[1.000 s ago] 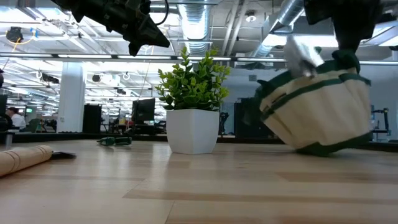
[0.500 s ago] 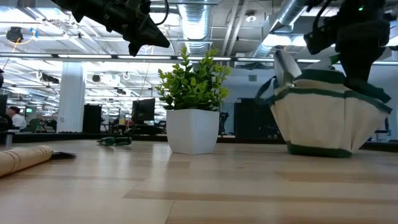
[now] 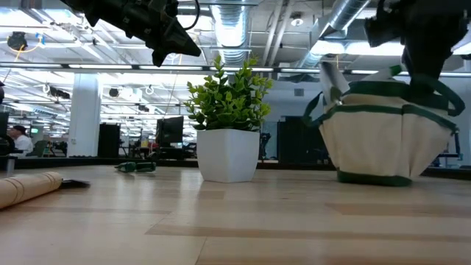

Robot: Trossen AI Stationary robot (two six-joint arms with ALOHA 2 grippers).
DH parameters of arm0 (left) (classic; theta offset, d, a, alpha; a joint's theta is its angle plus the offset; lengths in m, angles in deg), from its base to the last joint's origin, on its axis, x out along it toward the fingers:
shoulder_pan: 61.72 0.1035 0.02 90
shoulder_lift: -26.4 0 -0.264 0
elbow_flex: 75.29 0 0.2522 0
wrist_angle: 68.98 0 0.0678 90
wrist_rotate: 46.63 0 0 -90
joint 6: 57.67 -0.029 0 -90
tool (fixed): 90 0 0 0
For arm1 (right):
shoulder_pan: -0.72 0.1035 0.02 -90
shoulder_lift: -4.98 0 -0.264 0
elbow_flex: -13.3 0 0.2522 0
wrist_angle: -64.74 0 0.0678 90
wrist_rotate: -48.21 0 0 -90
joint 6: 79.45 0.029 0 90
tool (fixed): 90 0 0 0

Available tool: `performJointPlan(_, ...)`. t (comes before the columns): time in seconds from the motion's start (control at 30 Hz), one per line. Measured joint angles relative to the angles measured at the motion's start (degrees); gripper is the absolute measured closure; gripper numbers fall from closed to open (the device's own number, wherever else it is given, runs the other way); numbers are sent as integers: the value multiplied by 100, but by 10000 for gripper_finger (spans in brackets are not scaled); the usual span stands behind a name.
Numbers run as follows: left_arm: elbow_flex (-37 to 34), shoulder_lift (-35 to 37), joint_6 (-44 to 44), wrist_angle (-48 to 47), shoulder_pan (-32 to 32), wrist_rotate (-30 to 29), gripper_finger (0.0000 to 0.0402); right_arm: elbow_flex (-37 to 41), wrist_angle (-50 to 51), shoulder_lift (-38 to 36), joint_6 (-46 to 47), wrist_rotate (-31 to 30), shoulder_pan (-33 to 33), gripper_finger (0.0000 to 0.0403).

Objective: Pick & Place Garden tools in Gardening bag
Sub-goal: Adjust the brown gardening bag

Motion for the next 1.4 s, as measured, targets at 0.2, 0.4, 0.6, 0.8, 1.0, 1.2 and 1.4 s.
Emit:
performJointPlan(0.2,1,0,0,3,0,0,401,-319,316,-218,-27,-4,1,215)
performJointPlan(0.4,1,0,0,2,0,0,401,-508,423,-274,-16,24,1,226)
performJointPlan(0.6,1,0,0,4,0,0,401,-565,-426,-257,401,45,1,247)
performJointPlan(0.8,1,0,0,2,0,0,401,-565,-1434,-240,1007,-76,-25,305)
performJointPlan(1.0,3,-59,-4,-25,0,-2,401,-572,-1655,-140,1274,-159,193,394)
performJointPlan(1.2,6,-96,-11,-20,0,-1,401,-565,-793,-117,2651,7,1039,401)
performJointPlan(1.4,6,-94,-13,11,0,-2,401,-407,330,-121,4306,2,1971,402)
